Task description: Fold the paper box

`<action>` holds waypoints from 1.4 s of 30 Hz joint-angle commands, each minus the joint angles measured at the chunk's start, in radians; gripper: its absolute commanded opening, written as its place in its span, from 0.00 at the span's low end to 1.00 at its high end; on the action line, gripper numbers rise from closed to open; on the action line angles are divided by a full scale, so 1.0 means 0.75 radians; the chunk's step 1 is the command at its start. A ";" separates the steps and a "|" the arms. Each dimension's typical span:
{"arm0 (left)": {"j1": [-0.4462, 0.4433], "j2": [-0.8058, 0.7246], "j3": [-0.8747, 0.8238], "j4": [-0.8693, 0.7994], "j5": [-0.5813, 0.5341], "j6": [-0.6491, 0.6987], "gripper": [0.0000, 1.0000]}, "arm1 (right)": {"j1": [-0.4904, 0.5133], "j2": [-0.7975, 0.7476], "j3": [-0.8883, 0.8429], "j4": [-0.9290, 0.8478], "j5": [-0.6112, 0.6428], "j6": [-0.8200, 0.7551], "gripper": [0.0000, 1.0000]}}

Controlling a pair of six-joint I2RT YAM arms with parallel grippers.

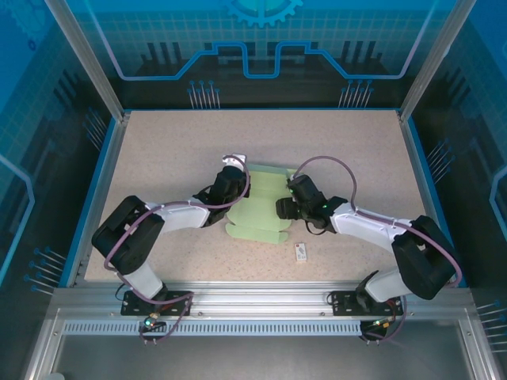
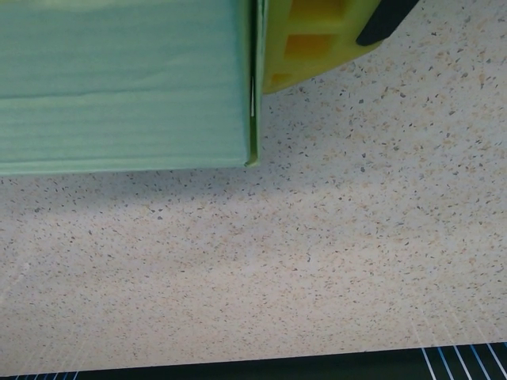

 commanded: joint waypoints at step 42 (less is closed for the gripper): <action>0.079 -0.057 0.033 -0.034 0.089 -0.087 0.05 | -0.066 -0.230 0.083 -0.170 -0.330 -0.483 0.59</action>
